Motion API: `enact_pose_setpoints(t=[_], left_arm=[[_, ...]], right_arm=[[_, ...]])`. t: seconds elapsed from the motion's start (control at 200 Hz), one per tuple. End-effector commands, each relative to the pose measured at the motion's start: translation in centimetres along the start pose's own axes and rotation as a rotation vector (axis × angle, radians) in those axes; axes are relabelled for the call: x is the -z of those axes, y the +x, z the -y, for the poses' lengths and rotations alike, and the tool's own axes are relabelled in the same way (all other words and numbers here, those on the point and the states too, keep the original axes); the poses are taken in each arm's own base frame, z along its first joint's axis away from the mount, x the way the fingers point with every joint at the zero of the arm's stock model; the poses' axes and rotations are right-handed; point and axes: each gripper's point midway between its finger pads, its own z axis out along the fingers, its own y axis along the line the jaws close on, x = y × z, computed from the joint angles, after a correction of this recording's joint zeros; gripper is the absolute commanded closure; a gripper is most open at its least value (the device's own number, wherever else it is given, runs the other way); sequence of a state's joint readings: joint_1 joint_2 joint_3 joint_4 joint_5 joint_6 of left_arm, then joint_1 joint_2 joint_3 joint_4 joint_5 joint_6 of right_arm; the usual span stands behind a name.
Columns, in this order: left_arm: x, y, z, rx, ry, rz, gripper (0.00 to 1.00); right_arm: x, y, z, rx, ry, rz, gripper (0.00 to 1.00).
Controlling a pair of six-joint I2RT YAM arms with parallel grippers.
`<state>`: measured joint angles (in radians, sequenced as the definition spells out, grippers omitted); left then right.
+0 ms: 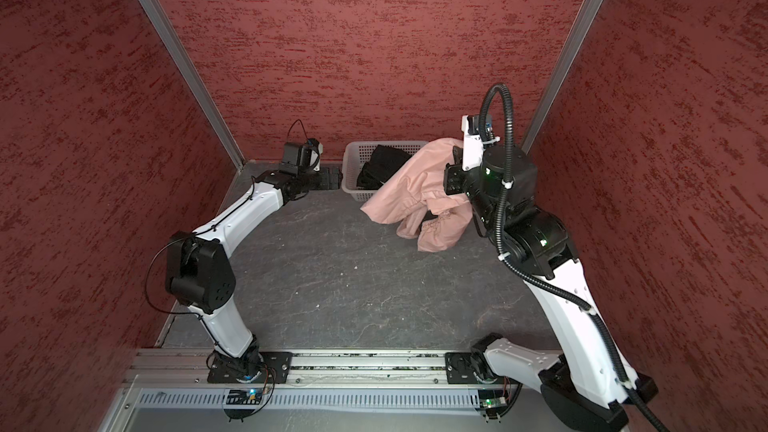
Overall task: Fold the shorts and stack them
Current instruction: 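Lift the pink shorts out of the basket with the right gripper, then lower the shorts with the right gripper while the left reaches the basket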
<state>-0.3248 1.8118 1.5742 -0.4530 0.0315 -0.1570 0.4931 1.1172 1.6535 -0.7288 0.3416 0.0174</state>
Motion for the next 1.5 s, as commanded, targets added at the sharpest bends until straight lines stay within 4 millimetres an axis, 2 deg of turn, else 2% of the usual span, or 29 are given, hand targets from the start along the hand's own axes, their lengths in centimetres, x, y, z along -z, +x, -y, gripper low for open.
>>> enact_pose_setpoints(t=[0.0, 0.05, 0.095, 0.281, 0.421, 0.561, 0.771, 0.962, 1.167, 1.363, 1.493], left_arm=[[-0.1, -1.4, 4.6, -0.126, 0.099, 0.052, 0.01], [-0.7, -1.1, 6.3, -0.161, 0.159, 0.054, 0.01], [-1.4, -1.1, 6.9, -0.179, 0.177, 0.062, 0.01], [-5.7, -1.4, 5.6, -0.178, 0.108, 0.001, 0.01], [-8.9, -1.4, 6.6, -0.197, 0.176, -0.004, 0.01], [-11.5, -1.2, 6.9, -0.190, 0.217, -0.016, 0.01], [-13.5, -0.2, 6.2, -0.193, 0.195, -0.062, 0.01], [-15.1, 0.7, 2.3, -0.148, 0.091, -0.109, 0.01], [-14.6, 1.2, -3.7, -0.135, -0.050, -0.158, 0.01], [-12.3, 2.1, -9.8, -0.050, -0.130, -0.189, 0.01], [-9.3, 3.3, -13.7, -0.001, -0.206, -0.206, 0.01]], right_arm=[[-1.9, 4.0, 1.7, -0.054, 0.085, -0.070, 1.00], [-3.0, 6.1, 1.2, -0.090, 0.040, -0.115, 1.00], [-3.9, 7.8, 1.2, -0.120, 0.017, -0.153, 1.00], [-5.8, 13.2, 1.0, -0.209, -0.029, -0.253, 1.00], [-7.2, 17.2, -0.3, -0.242, -0.079, -0.330, 1.00], [-7.7, 19.0, -0.8, -0.265, -0.102, -0.353, 1.00], [-8.5, 21.3, -1.0, -0.266, -0.098, -0.404, 1.00], [-9.6, 22.8, -1.0, -0.245, -0.093, -0.423, 1.00], [-10.1, 23.1, -1.1, -0.251, -0.106, -0.424, 1.00], [-10.5, 23.7, -1.1, -0.254, -0.108, -0.433, 1.00], [-10.7, 24.1, -1.0, -0.255, -0.114, -0.438, 1.00]])
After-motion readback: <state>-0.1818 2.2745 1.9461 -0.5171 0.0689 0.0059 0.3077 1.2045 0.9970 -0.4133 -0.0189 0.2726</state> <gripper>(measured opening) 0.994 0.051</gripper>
